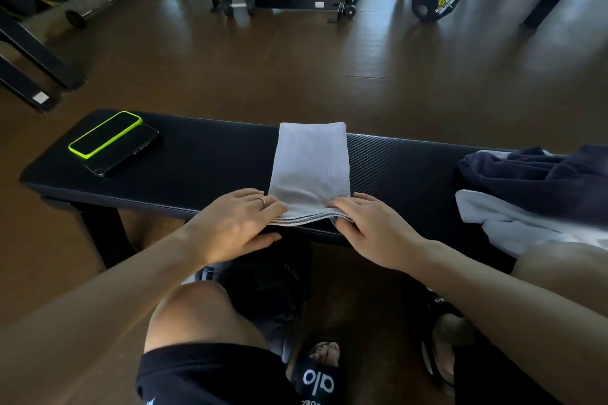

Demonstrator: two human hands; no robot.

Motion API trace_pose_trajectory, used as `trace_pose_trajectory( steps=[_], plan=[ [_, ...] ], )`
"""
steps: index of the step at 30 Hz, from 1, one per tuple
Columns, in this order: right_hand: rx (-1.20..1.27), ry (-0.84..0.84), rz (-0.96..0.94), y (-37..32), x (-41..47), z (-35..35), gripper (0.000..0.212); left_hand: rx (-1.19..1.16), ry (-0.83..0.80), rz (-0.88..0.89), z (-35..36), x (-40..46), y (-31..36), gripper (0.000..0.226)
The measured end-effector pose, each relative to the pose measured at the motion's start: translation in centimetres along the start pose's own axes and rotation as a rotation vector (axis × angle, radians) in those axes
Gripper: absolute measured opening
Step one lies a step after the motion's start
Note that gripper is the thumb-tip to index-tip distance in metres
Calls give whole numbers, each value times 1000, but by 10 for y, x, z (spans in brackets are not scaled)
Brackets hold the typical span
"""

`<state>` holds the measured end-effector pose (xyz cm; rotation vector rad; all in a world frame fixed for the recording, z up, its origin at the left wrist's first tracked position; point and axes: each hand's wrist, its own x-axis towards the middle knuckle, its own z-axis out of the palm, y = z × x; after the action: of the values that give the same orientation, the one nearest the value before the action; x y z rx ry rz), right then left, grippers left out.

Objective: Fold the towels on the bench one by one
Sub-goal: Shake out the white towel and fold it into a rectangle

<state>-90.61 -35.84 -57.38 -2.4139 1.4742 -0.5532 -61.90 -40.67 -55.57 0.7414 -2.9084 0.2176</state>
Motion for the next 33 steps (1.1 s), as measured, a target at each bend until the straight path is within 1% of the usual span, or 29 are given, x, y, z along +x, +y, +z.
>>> trace_pose_trajectory(
  steps=[1, 3, 6, 8, 10, 13, 14, 16, 19, 21, 27, 30, 33],
  plan=[
    [26, -6, 17, 1, 1, -1, 23, -14, 1, -27, -1, 3, 2, 30],
    [59, 11, 60, 3, 3, -4, 14, -78, 22, -102, -3, 9, 6, 23],
    [111, 74, 134, 3, 5, -13, 11, -370, 6, -376, -8, 16, 10, 13],
    [191, 102, 180, 3, 6, -17, 10, -563, -17, -516, -6, 18, 9, 7],
    [271, 115, 266, 3, 8, -18, 26, -685, 38, -593, -1, 21, 9, 6],
    [256, 144, 418, 5, 14, -15, 42, -783, 142, -697, 7, 29, 12, 10],
    [241, 153, 456, 6, 16, -13, 44, -790, 164, -726, 9, 32, 12, 12],
    [236, 171, 505, 8, 23, -8, 41, -796, 187, -769, 13, 39, 10, 14],
    [274, 194, 545, 13, 30, 0, 27, -756, 177, -826, 19, 47, 6, 16],
    [275, 215, 552, 15, 33, 4, 22, -721, 170, -865, 23, 51, 3, 17],
    [156, 288, 536, 8, 37, 11, 17, -580, 150, -928, 29, 64, 1, 18],
    [136, 306, 526, 8, 37, 10, 17, -455, 84, -938, 26, 67, 4, 16],
    [106, 321, 555, 10, 37, 7, 21, -330, 43, -935, 23, 69, 7, 17]
  ],
)
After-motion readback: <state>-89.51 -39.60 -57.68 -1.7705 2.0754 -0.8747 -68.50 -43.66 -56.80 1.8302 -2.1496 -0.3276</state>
